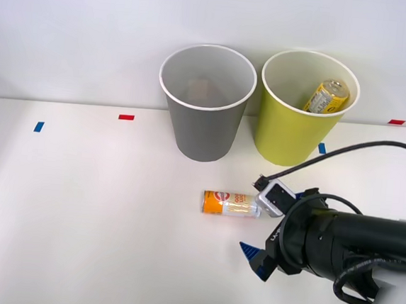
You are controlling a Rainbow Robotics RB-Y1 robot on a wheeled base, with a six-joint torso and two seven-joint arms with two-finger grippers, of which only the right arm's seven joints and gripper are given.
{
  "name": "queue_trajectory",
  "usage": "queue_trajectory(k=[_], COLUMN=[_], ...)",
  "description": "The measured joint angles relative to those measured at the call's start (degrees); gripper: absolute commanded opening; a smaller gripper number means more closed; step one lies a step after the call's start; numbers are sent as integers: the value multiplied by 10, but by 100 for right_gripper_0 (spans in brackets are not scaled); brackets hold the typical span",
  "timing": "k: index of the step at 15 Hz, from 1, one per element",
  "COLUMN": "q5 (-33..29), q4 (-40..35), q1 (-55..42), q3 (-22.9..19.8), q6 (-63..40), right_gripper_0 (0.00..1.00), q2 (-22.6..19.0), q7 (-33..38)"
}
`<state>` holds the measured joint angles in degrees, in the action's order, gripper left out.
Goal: Put cans in the gray bin, plastic bottles in the light green bin
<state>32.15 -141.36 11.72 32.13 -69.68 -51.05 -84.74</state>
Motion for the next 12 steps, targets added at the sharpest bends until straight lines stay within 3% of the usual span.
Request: queue_trajectory(k=[3,8,12], q5=[55,67,85], q4=[33,139,200], q1=[70,181,214], q3=[9,52,57], q6=[-72,-174,-192], right_gripper_0=[100,100,100], q2=[18,93,126], q7=[-72,-191,-229])
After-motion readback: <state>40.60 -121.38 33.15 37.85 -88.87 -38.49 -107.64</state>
